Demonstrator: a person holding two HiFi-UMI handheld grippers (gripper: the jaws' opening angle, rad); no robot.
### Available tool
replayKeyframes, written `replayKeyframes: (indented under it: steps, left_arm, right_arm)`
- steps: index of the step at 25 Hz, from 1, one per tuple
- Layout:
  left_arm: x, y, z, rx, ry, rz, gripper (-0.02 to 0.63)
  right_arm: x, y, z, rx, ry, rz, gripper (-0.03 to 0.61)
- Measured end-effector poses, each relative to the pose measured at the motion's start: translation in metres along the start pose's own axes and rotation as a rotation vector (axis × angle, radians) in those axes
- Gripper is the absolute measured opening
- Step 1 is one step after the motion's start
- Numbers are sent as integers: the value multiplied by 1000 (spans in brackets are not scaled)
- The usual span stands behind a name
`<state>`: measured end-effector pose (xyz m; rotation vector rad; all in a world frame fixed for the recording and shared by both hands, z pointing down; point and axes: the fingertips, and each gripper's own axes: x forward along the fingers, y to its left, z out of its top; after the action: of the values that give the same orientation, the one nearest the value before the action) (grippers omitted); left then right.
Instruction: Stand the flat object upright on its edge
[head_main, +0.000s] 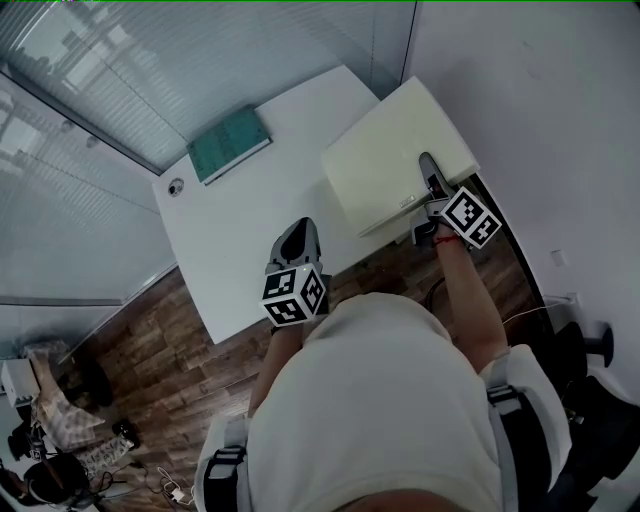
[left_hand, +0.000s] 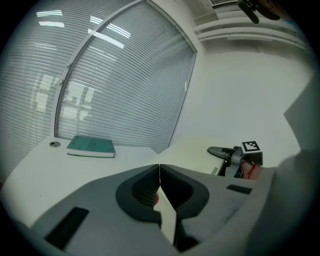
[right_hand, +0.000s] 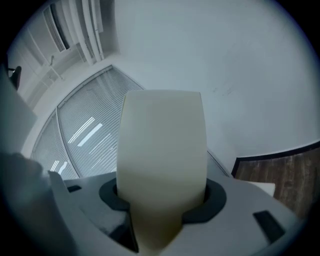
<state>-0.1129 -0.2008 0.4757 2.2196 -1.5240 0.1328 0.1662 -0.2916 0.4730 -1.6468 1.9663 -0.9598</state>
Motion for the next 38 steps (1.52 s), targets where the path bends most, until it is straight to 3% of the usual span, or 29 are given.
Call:
replayKeyframes:
  steps: [11,24,38]
  left_arm:
    - [2,-3,7,-15,-16,54,21]
    - [1,12,8,-34,-31,112,21]
    - [-8,12,7,-29,-38,136,21]
  right_arm:
    - [39,36,15,-258,42,36,256]
    - [78,97,-8,-691,73,107,256]
    - [108,122,-35,-862,48,151,256]
